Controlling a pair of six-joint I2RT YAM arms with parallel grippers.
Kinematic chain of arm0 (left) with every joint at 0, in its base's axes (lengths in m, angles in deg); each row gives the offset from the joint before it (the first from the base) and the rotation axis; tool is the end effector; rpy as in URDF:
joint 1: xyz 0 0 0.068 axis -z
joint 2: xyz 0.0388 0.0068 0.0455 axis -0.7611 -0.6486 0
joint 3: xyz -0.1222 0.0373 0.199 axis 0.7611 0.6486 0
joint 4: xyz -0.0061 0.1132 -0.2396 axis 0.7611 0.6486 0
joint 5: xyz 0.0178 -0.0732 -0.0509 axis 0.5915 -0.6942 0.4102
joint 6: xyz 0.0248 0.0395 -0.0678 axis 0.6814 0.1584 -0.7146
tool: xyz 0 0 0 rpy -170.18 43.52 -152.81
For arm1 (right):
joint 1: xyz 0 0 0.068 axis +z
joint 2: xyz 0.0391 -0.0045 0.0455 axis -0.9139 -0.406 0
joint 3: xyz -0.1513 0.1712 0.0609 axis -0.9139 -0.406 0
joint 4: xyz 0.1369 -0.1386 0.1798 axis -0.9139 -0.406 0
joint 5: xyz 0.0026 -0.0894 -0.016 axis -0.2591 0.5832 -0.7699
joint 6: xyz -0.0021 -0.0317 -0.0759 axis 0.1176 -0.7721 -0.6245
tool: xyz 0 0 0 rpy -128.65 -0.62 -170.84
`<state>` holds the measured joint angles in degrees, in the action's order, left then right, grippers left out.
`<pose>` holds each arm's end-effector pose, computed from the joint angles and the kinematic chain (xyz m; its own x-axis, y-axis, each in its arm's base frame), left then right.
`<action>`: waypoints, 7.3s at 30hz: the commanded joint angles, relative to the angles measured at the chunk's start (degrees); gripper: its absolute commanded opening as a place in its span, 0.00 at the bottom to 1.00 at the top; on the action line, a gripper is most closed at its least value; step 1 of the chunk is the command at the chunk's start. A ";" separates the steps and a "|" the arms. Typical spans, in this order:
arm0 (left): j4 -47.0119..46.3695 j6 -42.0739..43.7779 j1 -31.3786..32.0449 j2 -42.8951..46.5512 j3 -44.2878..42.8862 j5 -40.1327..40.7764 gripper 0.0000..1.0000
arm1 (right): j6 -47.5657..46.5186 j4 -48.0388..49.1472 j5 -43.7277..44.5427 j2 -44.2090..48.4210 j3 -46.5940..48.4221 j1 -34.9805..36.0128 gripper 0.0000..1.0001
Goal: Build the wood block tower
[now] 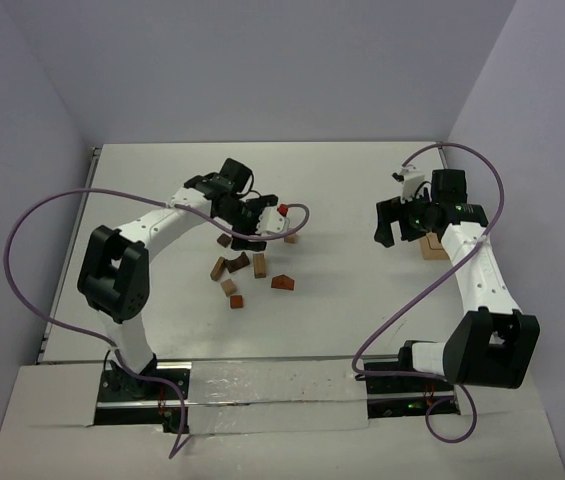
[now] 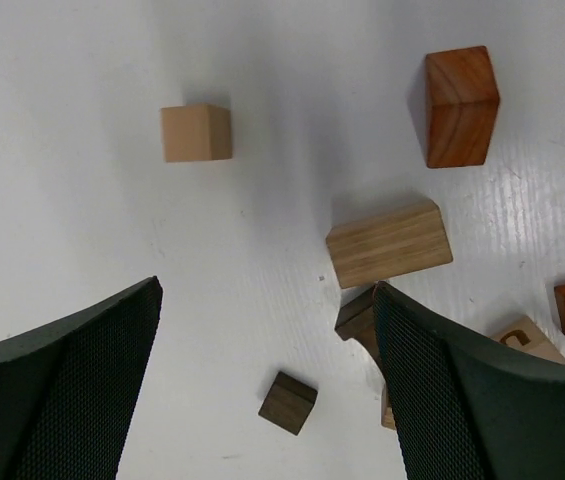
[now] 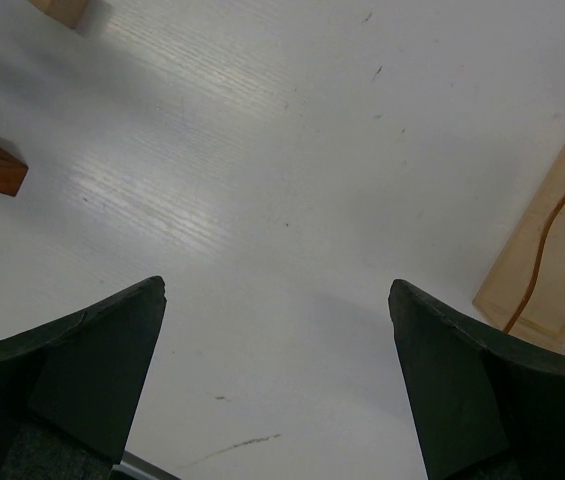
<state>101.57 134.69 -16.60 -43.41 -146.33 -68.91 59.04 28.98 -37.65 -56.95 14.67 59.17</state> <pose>0.3080 -0.2431 0.1753 0.3611 0.7334 -0.5760 0.9319 -0.2601 0.2530 0.2930 -0.0040 0.2293 -0.6772 -0.2591 -0.6886 -0.4387 0.8936 0.0952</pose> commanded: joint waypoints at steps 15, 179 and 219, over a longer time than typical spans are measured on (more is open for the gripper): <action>-15.44 -22.34 3.51 3.75 13.30 3.22 0.98 | -1.45 1.36 1.63 -1.35 -0.78 0.19 1.00; -21.47 -38.66 -23.73 38.11 36.52 -11.91 0.86 | 2.11 -1.01 14.48 -45.04 37.89 39.15 0.00; -34.99 -53.84 -26.90 43.07 42.59 -4.02 0.99 | 54.71 -7.01 36.71 -48.20 46.92 52.98 0.00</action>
<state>69.35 82.29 -43.01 0.14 -103.37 -71.24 112.19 22.95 0.26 -103.45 59.12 112.58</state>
